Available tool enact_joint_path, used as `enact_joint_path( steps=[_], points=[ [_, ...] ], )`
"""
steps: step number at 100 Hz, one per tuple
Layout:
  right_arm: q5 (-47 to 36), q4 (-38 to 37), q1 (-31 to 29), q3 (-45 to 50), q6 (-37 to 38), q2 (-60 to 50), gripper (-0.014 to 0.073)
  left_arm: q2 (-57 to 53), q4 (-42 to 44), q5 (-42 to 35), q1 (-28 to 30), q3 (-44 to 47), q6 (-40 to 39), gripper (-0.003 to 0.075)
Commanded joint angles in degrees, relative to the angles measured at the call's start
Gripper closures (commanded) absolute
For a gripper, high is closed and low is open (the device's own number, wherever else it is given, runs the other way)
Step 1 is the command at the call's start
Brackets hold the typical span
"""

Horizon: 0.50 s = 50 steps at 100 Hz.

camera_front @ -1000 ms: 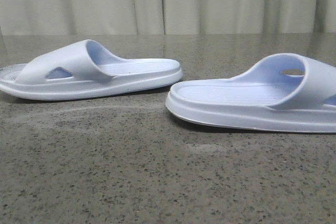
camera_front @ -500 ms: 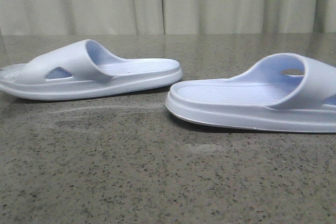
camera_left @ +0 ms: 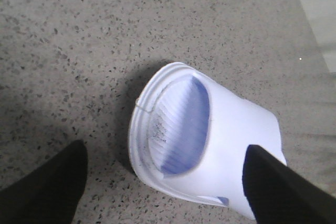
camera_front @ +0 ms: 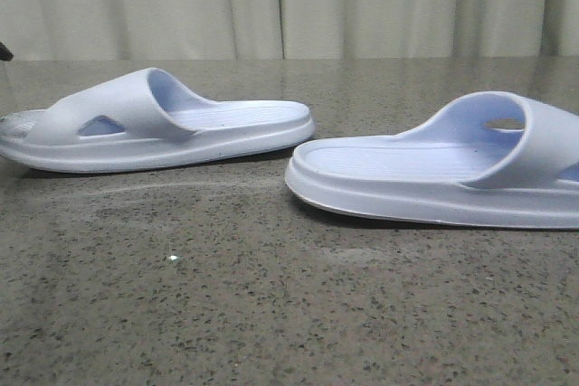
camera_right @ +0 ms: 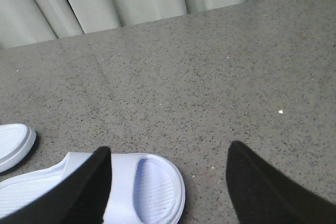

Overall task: Insert blue slippers together front up
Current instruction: 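Lower the left gripper onto the slipper heel rim nearest it and close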

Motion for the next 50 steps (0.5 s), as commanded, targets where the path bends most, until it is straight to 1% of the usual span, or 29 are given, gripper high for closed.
enact_joint_path(
  steps=[1,42,50],
  points=[
    [-4.7,-0.1,0.1,-2.0,0.0,0.9,0.019,0.6,-2.9,-2.2,-0.2,-1.4,-0.5,0.0195],
    [-5.1,-0.1,0.1,-2.0,0.0,0.9,0.019,5.4,-5.9,-2.2,-0.2,-1.4,0.0,0.0195],
    [-5.1,-0.1,0.1,-2.0,0.0,0.9,0.019,6.3,-6.7,-2.2,-0.2,-1.4,0.0,0.0211]
  ],
)
